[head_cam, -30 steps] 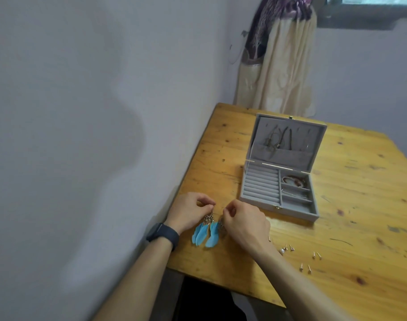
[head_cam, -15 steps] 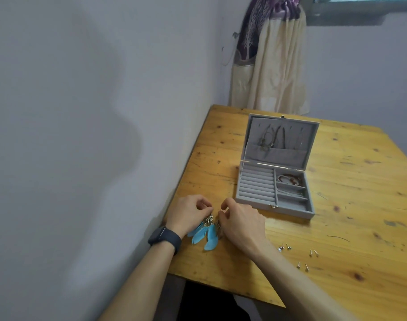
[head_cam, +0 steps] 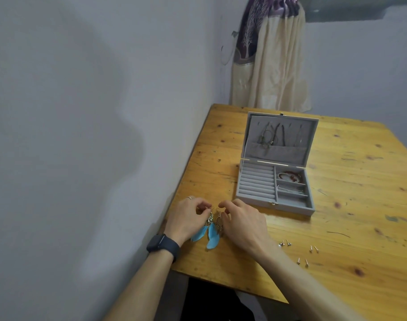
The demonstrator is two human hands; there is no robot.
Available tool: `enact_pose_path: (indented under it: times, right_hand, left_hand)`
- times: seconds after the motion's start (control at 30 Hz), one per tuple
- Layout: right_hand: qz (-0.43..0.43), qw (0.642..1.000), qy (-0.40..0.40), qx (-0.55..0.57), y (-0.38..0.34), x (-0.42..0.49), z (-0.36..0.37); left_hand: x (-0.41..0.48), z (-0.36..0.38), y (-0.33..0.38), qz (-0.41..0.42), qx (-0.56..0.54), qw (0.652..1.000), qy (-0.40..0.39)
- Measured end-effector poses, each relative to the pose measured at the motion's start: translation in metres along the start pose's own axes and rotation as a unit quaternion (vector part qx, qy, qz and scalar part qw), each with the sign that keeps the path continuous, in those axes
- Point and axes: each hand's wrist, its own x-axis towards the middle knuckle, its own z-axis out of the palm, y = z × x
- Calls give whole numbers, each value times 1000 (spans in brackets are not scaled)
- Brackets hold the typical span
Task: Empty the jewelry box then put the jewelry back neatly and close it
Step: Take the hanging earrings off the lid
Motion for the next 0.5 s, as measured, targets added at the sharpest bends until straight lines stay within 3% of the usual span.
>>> enact_pose_path:
  times: [0.5]
  right_hand:
    - [-8, 999, 40, 31, 7, -4, -13]
  left_hand:
    - [7, -10, 17, 10, 10, 1000, 11]
